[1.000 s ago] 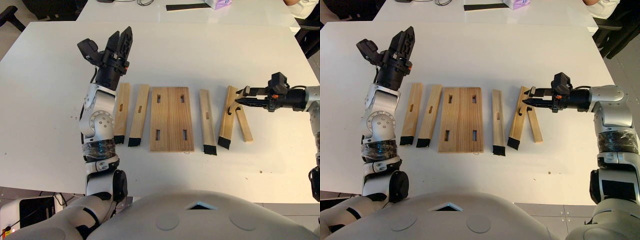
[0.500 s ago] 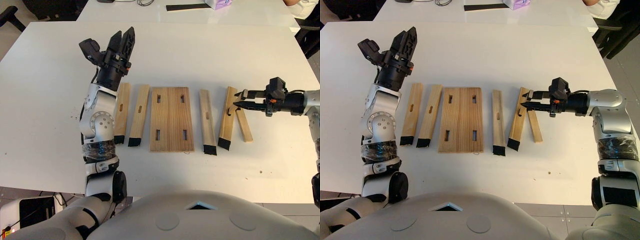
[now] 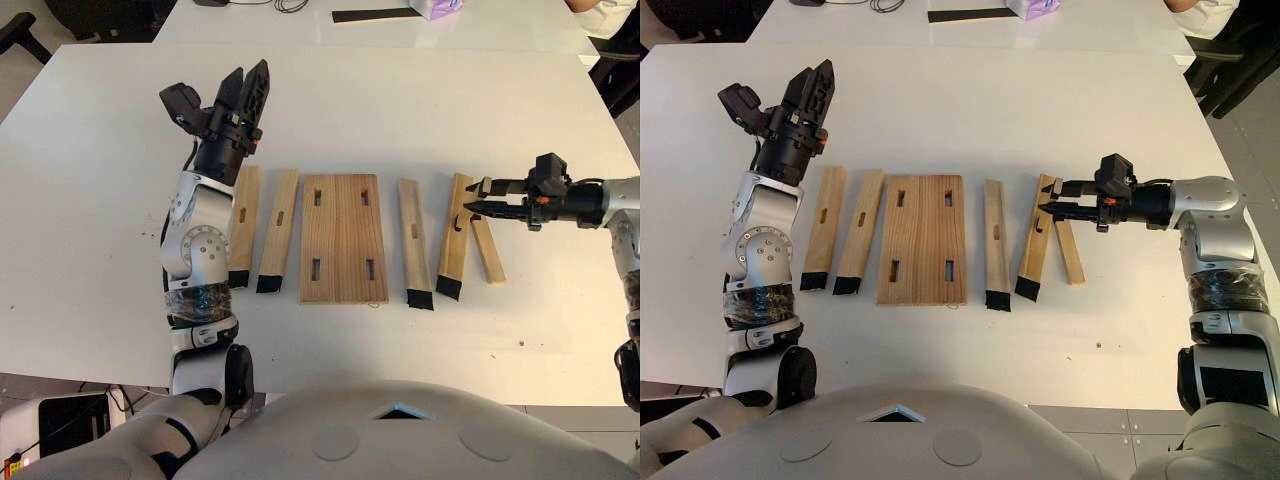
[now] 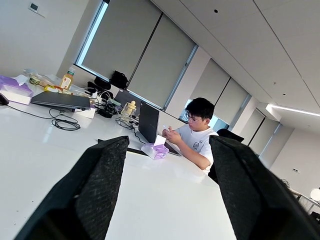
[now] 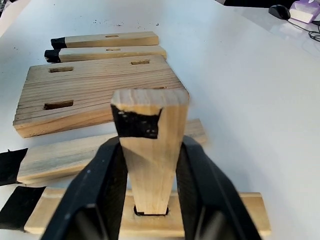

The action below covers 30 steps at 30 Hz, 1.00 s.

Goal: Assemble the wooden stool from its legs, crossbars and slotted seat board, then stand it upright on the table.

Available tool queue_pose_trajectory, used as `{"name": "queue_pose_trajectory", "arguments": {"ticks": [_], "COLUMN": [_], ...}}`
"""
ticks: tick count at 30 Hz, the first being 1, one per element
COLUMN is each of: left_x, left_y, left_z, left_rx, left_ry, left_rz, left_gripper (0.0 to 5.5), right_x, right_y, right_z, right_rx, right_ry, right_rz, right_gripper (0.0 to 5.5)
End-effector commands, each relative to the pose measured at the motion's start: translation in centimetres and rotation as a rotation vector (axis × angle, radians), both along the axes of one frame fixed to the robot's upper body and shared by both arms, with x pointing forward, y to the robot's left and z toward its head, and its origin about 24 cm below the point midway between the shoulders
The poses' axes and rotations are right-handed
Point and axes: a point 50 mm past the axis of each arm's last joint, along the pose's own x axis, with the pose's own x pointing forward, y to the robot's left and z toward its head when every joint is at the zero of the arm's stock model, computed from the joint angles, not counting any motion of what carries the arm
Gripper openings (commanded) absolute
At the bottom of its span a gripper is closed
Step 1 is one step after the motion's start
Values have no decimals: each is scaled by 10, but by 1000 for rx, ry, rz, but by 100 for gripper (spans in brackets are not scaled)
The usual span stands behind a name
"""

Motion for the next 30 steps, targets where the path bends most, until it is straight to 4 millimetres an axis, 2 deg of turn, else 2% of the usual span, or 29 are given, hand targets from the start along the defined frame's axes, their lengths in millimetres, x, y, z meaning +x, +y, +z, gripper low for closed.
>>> {"name": "queue_pose_trajectory", "arguments": {"ticks": [1, 4, 8, 11, 14, 19, 22, 24, 27, 30], "left_x": [0, -3, -5, -5, -6, -13, -17, -18, -14, -10], "left_y": [2, 7, 12, 13, 13, 22, 26, 28, 27, 25], "left_z": [1, -1, -1, -1, -3, -6, -9, -9, -8, -6], "left_rx": [21, 21, 22, 21, 28, 22, 27, 28, 29, 29], "left_ry": [-13, -11, -12, -14, -6, 9, 22, 25, 25, 23], "left_rz": [6, 25, 49, 52, 53, 98, 119, 125, 127, 117], "left_gripper": [299, 299, 299, 299, 299, 299, 299, 299, 299, 299], "right_x": [-9, -9, -15, -24, -30, -34, -25, -17, -13, -13], "right_y": [-3, -3, -6, -10, -14, -25, -23, -14, 25, 66], "right_z": [-24, -16, -17, -23, -15, 22, 61, 87, 117, 119], "right_rx": [59, 61, 7, -45, -26, 5, 108, 236, 435, 464], "right_ry": [126, 109, 144, 184, 181, 83, -22, -86, -154, -188], "right_rz": [-108, -106, -101, -79, -87, -129, -184, -208, -140, -98], "right_gripper": [203, 260, 322, 322, 322, 322, 322, 322, 322, 322]}}
